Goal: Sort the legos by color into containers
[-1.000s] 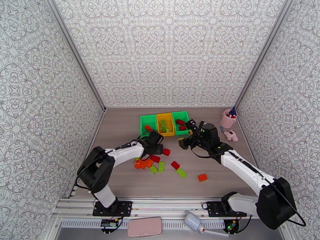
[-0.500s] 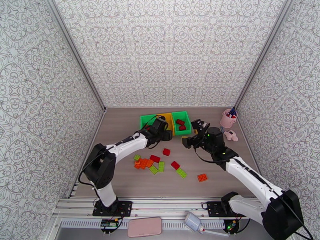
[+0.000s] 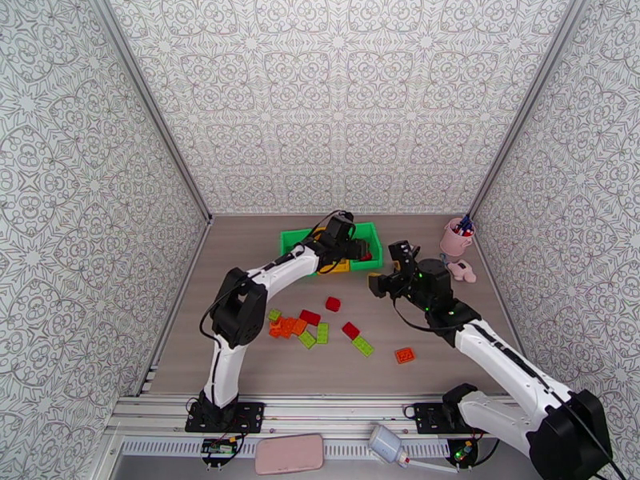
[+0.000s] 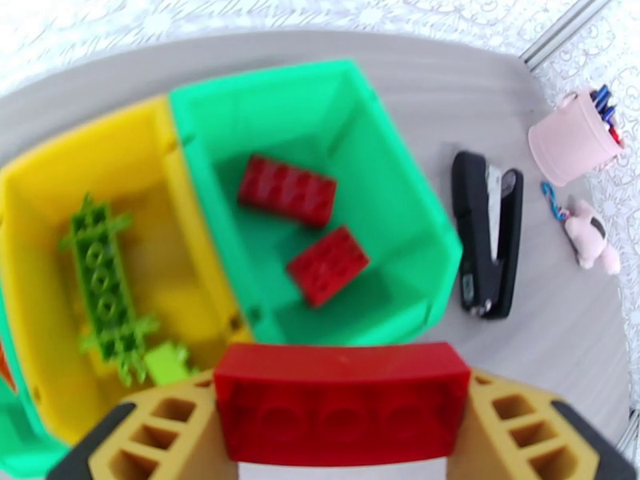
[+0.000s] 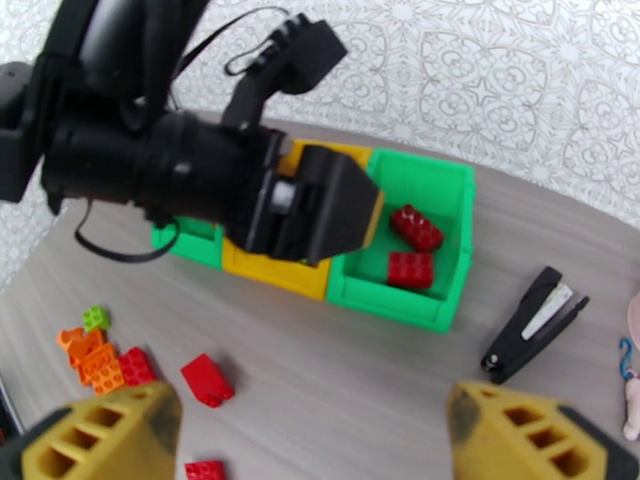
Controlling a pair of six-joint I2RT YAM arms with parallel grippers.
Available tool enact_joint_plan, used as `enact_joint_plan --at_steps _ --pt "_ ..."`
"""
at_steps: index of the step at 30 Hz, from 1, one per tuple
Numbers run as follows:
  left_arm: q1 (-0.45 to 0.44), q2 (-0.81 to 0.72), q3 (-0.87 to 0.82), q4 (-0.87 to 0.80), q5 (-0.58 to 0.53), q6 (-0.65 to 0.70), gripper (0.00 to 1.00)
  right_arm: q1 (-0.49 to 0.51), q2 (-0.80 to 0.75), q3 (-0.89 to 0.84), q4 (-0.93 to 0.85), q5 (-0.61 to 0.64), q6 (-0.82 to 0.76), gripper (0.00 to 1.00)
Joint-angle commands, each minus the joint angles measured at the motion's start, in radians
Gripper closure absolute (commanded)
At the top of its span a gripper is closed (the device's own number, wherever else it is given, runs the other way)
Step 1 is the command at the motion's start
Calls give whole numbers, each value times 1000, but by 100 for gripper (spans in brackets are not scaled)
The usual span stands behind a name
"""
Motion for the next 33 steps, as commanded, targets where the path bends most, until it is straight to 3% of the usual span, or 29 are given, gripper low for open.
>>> enact_joint_plan --at_steps 1,9,16,24,33 --pt "15 87 109 -7 18 39 44 -3 -32 -21 -20 29 7 10" --pt "26 211 263 -27 39 42 43 -3 -69 -49 -28 44 16 9" --pt "29 191 281 -21 39 78 15 -4 -80 -46 -45 43 11 9" --pt "26 -34 -22 138 16 122 0 -4 -61 -37 -57 46 27 10" --pt "20 -459 -570 348 -53 180 0 20 109 37 -138 -29 -48 8"
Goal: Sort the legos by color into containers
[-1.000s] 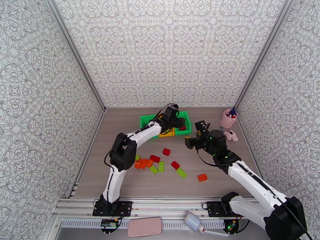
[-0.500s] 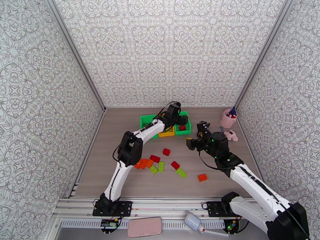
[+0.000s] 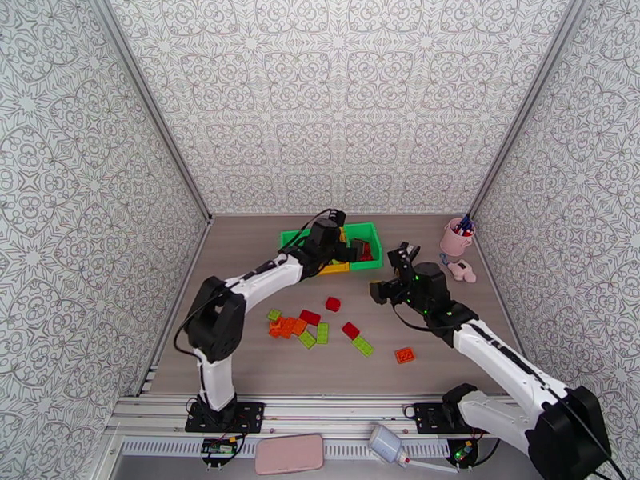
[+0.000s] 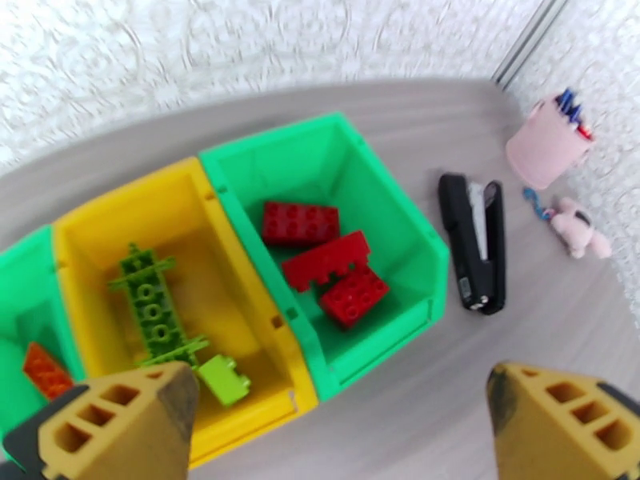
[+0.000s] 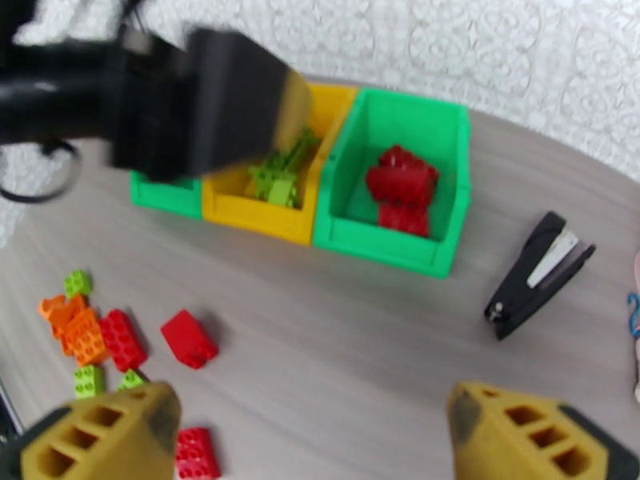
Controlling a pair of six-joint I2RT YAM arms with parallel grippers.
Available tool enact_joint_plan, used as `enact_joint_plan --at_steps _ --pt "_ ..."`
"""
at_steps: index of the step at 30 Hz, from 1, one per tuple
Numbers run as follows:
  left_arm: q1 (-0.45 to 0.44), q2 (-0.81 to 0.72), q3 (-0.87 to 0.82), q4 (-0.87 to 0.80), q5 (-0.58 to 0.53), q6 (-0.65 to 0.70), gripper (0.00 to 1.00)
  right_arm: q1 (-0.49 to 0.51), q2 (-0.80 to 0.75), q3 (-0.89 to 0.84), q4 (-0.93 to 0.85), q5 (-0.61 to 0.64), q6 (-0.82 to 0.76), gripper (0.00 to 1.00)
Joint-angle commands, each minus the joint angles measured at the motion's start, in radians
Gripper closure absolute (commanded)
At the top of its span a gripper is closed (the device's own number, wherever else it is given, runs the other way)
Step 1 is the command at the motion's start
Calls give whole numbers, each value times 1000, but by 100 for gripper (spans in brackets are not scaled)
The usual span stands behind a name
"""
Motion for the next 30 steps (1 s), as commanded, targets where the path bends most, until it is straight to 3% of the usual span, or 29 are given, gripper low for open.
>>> enact_joint_plan --at_steps 1,7,16,22,30 --pt "-1 -148 -176 97 -52 39 0 30 57 58 -59 -36 -63 8" --pt "35 -399 -390 -24 -134 -48 0 117 201 160 -164 11 -209 8" --pt "236 -642 -604 -150 -113 -275 0 282 458 374 -311 75 -323 5" --pt "319 -711 -645 -204 -101 -282 0 350 638 528 -422 113 -357 5" --pt "330 -724 -656 -216 -91 -287 0 355 809 678 -498 83 -360 11"
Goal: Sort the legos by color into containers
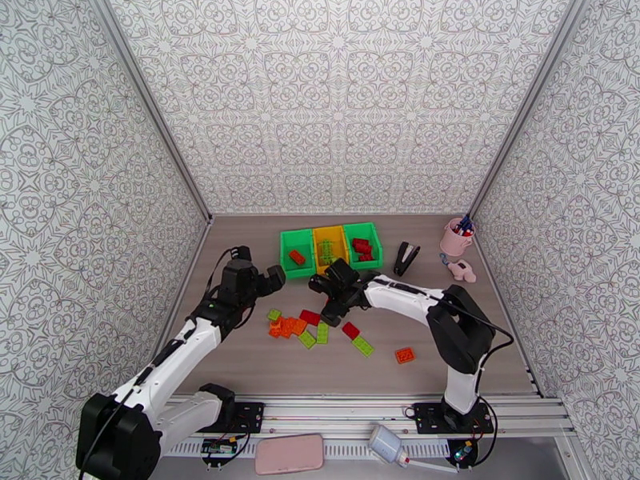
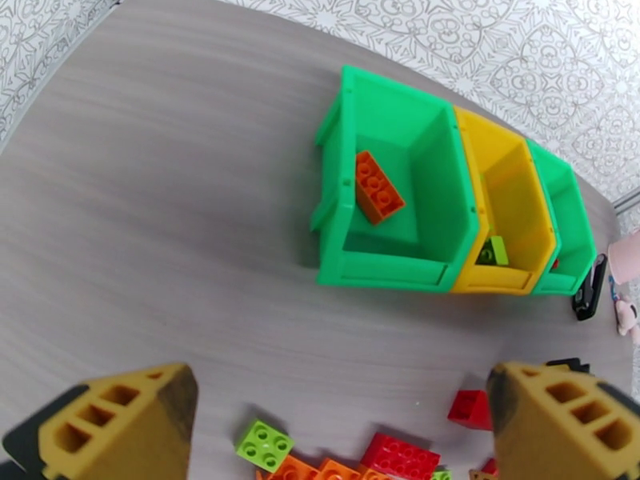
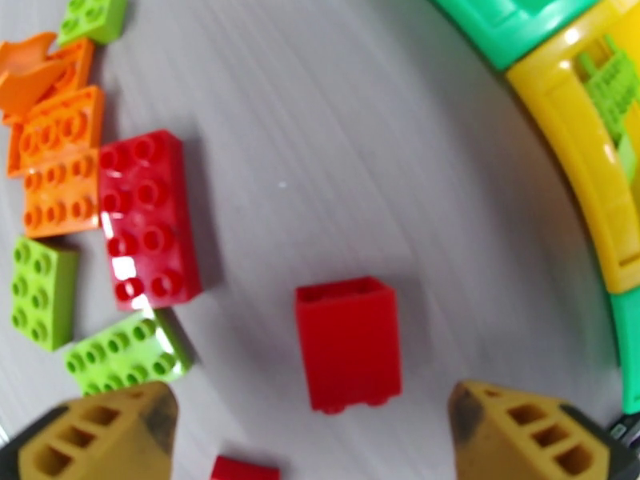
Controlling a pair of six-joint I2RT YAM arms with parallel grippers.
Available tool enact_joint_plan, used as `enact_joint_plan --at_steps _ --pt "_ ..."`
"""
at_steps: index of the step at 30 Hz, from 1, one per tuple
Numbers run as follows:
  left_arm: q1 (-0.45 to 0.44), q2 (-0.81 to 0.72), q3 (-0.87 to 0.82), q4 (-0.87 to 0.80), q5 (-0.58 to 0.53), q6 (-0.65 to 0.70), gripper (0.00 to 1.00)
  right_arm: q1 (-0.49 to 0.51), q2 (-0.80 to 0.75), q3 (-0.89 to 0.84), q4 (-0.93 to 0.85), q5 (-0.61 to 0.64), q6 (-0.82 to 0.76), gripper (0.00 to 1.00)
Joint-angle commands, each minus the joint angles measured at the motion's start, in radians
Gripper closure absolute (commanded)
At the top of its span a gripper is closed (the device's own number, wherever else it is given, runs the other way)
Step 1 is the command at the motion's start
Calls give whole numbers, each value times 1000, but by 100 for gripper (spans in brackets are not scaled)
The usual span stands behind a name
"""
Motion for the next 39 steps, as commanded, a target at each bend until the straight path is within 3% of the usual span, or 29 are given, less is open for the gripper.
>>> enact_joint_plan --at_steps 1,10,18,27,33,39 --pt "5 -5 -23 -22 13 -24 0 -1 54 77 -64 -8 -4 13" --pt "-6 8 -24 -13 16 -10 0 -3 116 133 -42 -8 17 35" --pt "-21 21 -15 3 21 12 0 -19 124 127 -45 0 33 44" --pt "-52 23 -19 45 6 71 0 -38 53 71 -3 -17 79 69" --pt "-109 10 -55 144 -15 191 0 -67 -72 -4 56 -47 132 70" --pt "-213 13 -112 298 -30 349 0 -154 -239 -123 243 -6 278 71"
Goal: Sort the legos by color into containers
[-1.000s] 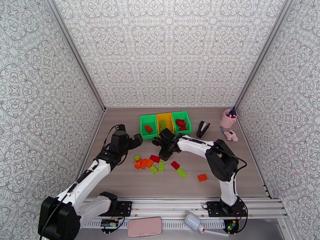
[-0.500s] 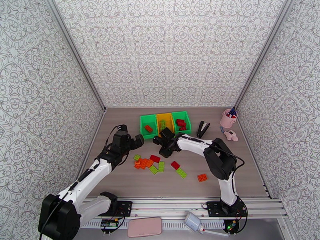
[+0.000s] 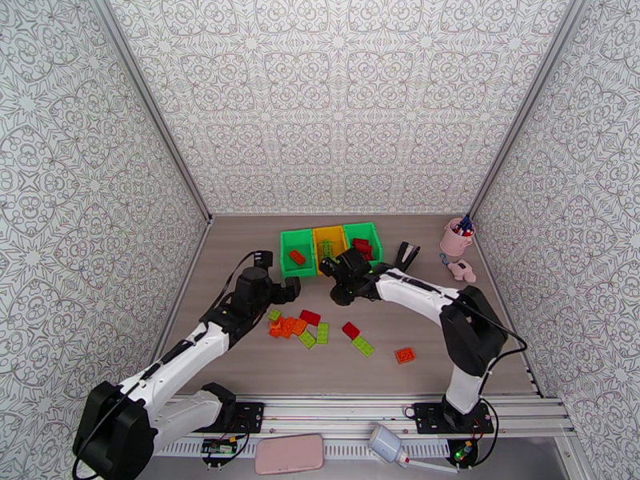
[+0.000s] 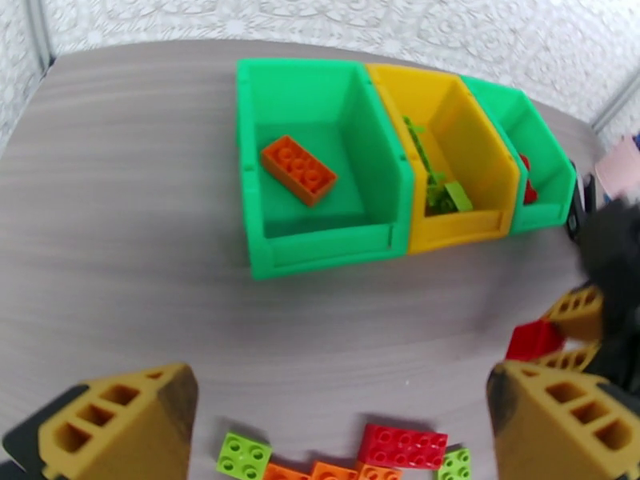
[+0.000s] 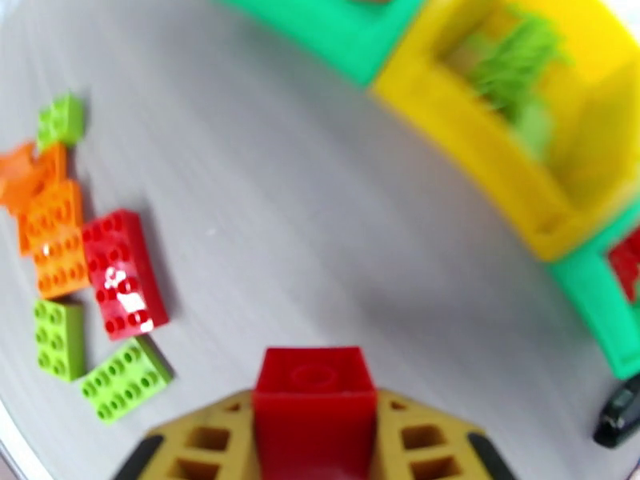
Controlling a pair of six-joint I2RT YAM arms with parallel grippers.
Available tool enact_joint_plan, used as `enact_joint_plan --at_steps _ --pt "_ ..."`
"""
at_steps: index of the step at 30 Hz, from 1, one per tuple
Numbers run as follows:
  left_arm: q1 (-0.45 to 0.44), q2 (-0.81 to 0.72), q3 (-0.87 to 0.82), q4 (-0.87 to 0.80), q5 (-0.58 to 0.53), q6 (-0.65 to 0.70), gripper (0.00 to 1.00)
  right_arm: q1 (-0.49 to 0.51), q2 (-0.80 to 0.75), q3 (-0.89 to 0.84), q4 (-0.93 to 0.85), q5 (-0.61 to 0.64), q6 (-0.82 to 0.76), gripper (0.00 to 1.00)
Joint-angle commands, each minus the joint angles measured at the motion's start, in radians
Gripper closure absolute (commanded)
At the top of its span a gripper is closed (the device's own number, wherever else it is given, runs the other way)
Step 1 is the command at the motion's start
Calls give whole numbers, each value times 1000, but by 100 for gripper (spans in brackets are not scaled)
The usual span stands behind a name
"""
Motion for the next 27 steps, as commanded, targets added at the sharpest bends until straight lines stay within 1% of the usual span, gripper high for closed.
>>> enact_joint_plan --at_steps 1,5,7,10,13,18,23,27 --pt "-50 -2 -33 145 4 140 0 -56 -90 -65 168 42 121 72" --pt "-135 13 -79 291 14 236 0 -135 -122 -71 250 68 205 74" --pt "-175 27 -89 345 27 286 0 -171 -109 -47 272 84 225 75" --pt "-207 46 -96 387 67 337 0 -214 -67 -3 302 100 239 75" --pt "-216 58 -108 425 114 357 0 -249 -4 62 301 106 255 76" --pt "-232 49 -142 474 138 397 0 -287 107 187 265 96 265 76" --pt "-234 49 -150 477 153 418 0 -310 208 282 252 100 287 76" --pt "-233 51 -155 492 170 424 0 -311 302 397 178 91 282 74"
